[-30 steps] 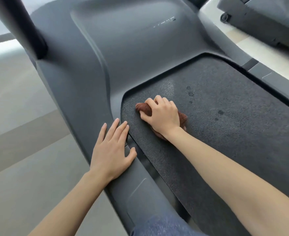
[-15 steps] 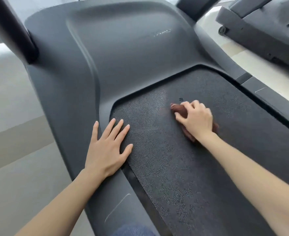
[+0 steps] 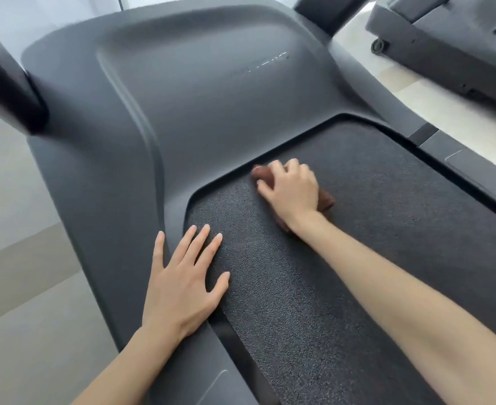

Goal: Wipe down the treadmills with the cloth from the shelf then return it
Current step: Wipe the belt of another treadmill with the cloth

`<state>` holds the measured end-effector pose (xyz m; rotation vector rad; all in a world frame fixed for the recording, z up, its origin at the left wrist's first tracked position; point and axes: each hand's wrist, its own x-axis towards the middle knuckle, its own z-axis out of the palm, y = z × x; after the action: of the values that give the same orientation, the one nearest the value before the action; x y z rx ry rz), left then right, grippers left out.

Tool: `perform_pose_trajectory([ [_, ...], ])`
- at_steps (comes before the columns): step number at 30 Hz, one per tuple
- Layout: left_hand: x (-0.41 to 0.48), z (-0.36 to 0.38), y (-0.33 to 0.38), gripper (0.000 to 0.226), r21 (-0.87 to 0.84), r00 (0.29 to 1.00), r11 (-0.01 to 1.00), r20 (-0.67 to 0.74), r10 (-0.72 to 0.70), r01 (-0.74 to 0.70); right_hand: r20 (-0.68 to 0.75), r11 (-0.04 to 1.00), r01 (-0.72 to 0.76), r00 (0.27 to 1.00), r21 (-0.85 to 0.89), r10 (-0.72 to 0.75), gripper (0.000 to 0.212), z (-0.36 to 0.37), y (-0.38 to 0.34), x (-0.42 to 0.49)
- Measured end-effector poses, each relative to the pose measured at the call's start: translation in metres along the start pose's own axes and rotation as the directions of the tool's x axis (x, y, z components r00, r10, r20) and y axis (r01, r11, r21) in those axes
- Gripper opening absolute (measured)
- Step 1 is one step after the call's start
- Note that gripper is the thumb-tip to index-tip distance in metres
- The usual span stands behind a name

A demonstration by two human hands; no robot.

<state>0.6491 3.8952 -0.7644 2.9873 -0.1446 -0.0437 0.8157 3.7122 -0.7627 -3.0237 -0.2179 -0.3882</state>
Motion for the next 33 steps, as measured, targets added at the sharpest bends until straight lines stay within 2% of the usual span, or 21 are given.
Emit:
perform_pose_trajectory([
  [3,0.0,-0.001,0.0,0.066,0.005,1.0,1.0,0.005,0.001,-0.001,-0.059,0.986,0.16,0.986,0.045,-0.158,0.035,0.0,-0.028,-0.042],
  [6,-0.001,0.0,0.0,0.065,0.011,1.0,1.0,0.001,0.009,-0.009,-0.055,0.974,0.211,0.977,0.081,-0.207,0.037,-0.001,-0.01,-0.041],
  [10,0.0,0.001,0.0,0.064,-0.011,1.0,1.0,-0.026,0.01,-0.01,-0.024,0.997,-0.07,0.997,-0.016,0.069,0.042,0.002,0.056,0.005],
  [13,0.001,-0.002,0.0,0.064,-0.027,1.0,1.0,-0.024,0.006,-0.006,-0.045,0.957,-0.289,0.956,-0.014,0.289,0.042,0.004,0.087,0.02],
  [16,0.001,-0.003,0.001,0.064,-0.022,1.0,1.0,-0.019,0.005,-0.006,-0.057,0.911,-0.412,0.91,-0.025,0.41,0.041,0.005,0.07,0.022],
  [18,0.001,-0.002,0.0,0.064,-0.021,1.0,1.0,-0.02,0.011,-0.012,-0.035,0.947,-0.323,0.946,0.0,0.322,0.04,0.001,0.039,0.012],
  [20,0.001,-0.001,0.0,0.065,-0.013,1.0,1.0,-0.018,0.007,-0.007,-0.026,0.989,-0.14,0.99,0.034,0.141,0.037,0.0,0.003,-0.01],
  [22,0.001,0.0,-0.001,0.066,-0.003,1.0,1.0,-0.015,0.008,-0.008,-0.068,0.997,0.048,0.997,0.062,-0.044,0.033,-0.004,-0.02,-0.037],
  [24,0.001,0.0,-0.001,0.066,0.003,1.0,1.0,-0.011,0.007,-0.007,-0.073,0.981,0.176,0.983,0.075,-0.171,0.032,-0.01,-0.014,-0.062],
  [26,0.001,0.0,-0.001,0.067,0.008,1.0,1.0,-0.016,0.001,-0.001,-0.051,0.981,0.189,0.981,0.052,-0.187,0.034,-0.016,0.022,-0.075],
  [27,0.001,0.0,-0.001,0.068,0.007,1.0,1.0,-0.021,-0.002,0.002,-0.049,0.992,0.125,0.991,0.031,-0.124,0.035,-0.018,0.047,-0.079],
  [29,0.001,0.001,-0.001,0.069,0.006,1.0,1.0,-0.03,-0.001,0.001,-0.052,0.992,-0.124,0.991,-0.019,0.123,0.037,-0.024,0.104,-0.084],
  [31,0.001,0.002,-0.001,0.07,0.012,0.999,1.0,-0.042,0.0,0.001,-0.048,0.914,-0.402,0.916,-0.061,0.399,0.039,-0.03,0.147,-0.086],
  [33,0.001,0.004,-0.001,0.071,0.017,0.999,1.0,-0.049,0.002,-0.002,-0.057,0.824,-0.56,0.828,-0.088,0.557,0.042,-0.03,0.158,-0.084],
])
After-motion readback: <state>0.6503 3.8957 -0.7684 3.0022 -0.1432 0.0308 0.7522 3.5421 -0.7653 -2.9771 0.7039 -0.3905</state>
